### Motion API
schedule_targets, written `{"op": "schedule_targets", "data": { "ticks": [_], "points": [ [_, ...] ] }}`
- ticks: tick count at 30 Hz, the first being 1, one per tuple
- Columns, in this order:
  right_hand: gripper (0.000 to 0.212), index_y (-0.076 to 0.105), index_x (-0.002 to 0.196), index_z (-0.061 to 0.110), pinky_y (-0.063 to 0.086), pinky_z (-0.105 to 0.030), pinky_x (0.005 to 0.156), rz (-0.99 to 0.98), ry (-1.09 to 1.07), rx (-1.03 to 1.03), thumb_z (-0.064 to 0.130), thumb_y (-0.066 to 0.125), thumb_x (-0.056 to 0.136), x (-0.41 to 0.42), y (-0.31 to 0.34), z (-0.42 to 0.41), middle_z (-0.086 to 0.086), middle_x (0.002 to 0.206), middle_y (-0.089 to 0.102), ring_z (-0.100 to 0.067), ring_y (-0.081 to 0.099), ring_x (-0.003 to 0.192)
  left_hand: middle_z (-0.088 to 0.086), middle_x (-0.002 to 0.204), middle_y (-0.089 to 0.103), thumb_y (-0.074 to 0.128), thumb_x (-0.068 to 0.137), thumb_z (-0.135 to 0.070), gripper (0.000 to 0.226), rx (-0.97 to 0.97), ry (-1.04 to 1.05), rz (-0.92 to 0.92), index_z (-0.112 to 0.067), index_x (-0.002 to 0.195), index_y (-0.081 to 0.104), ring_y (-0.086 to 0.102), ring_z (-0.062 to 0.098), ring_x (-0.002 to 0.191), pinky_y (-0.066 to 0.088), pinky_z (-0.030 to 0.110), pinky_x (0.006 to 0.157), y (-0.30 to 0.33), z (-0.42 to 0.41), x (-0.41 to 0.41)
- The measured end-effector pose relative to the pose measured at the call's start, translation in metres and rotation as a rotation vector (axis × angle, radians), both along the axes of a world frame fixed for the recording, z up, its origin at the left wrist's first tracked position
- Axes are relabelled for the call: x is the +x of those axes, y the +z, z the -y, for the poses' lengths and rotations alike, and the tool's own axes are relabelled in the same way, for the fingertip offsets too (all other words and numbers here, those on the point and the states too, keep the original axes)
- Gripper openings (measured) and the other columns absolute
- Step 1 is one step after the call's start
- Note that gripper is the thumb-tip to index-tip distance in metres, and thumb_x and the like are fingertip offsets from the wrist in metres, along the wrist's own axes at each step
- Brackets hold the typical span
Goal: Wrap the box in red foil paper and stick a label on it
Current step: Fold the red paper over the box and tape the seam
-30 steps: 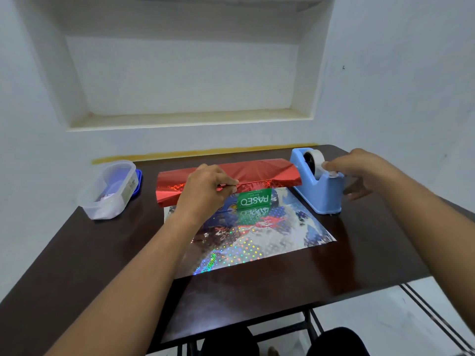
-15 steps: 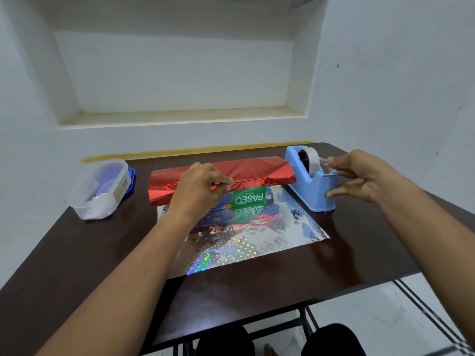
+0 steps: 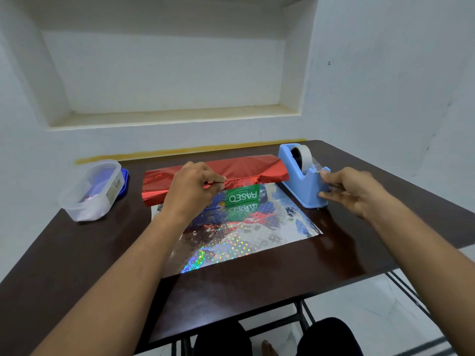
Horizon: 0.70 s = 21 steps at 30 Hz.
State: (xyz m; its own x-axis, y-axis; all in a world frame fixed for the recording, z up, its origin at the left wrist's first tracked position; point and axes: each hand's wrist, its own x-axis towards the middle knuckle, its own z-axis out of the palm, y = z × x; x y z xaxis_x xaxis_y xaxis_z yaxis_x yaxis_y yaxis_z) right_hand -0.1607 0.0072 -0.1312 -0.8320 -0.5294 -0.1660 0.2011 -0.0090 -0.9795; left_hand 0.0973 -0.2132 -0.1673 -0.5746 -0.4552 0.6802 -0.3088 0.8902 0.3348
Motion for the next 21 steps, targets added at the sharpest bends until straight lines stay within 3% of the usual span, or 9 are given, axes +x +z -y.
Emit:
{"op": "schedule_targets", "data": {
  "ticks": [3,7,12,17,21],
  "points": [
    [0.021,0.06,0.094,-0.004,0.061,-0.037,0.073,-0.128,-0.045,0.079,0.003,0.079,0.088,-0.002,-0.005,0.004,-0.009,0.094,0.055,-0.022,0.066,0.088,-0.014,0.088,0.066,0.084,0.085,-0.021,0.018,-0.007,0.002,0.001,-0.027,0.102,0.084,0.052,0.016,0.086,0.036,0.029,0.073,0.001,-0.001,0.0],
    [0.033,0.051,0.072,0.002,0.063,-0.043,0.079,-0.224,-0.092,0.161,0.008,0.081,0.086,-0.006,-0.007,0.008,-0.009,0.087,0.046,-0.028,0.067,0.09,-0.014,0.087,0.066,0.084,0.086,-0.022,0.018,0.001,0.002,0.01,-0.027,0.103,0.084,0.053,0.017,0.087,0.036,0.029,0.072,0.001,-0.002,0.001],
    [0.036,0.052,0.068,0.0,0.064,-0.043,0.08,-0.32,-0.096,0.263,0.011,0.081,0.085,-0.007,-0.003,0.007,-0.014,0.088,0.054,-0.031,0.074,0.088,-0.018,0.085,0.063,0.083,0.086,-0.022,0.017,0.018,0.0,0.011,-0.028,0.103,0.084,0.052,0.015,0.088,0.034,0.019,0.069,0.003,-0.003,0.001],
    [0.025,0.059,0.067,0.006,0.064,-0.046,0.083,-0.474,-0.114,0.388,0.016,0.076,0.083,0.0,0.001,0.002,-0.015,0.074,0.065,-0.032,0.078,0.074,-0.013,0.086,0.067,0.084,0.086,-0.022,0.017,0.023,0.0,0.011,-0.028,0.102,0.084,0.053,0.017,0.087,0.039,0.032,0.072,0.003,-0.005,0.001],
    [0.019,0.068,0.074,0.002,0.063,-0.043,0.084,-0.527,-0.105,0.457,0.017,0.075,0.084,0.005,0.01,-0.001,-0.021,0.084,0.077,-0.032,0.078,0.075,-0.011,0.09,0.07,0.083,0.086,-0.024,0.017,0.036,0.001,0.009,-0.028,0.102,0.084,0.054,0.017,0.088,0.042,0.033,0.073,0.004,-0.006,0.002]
  ]
}}
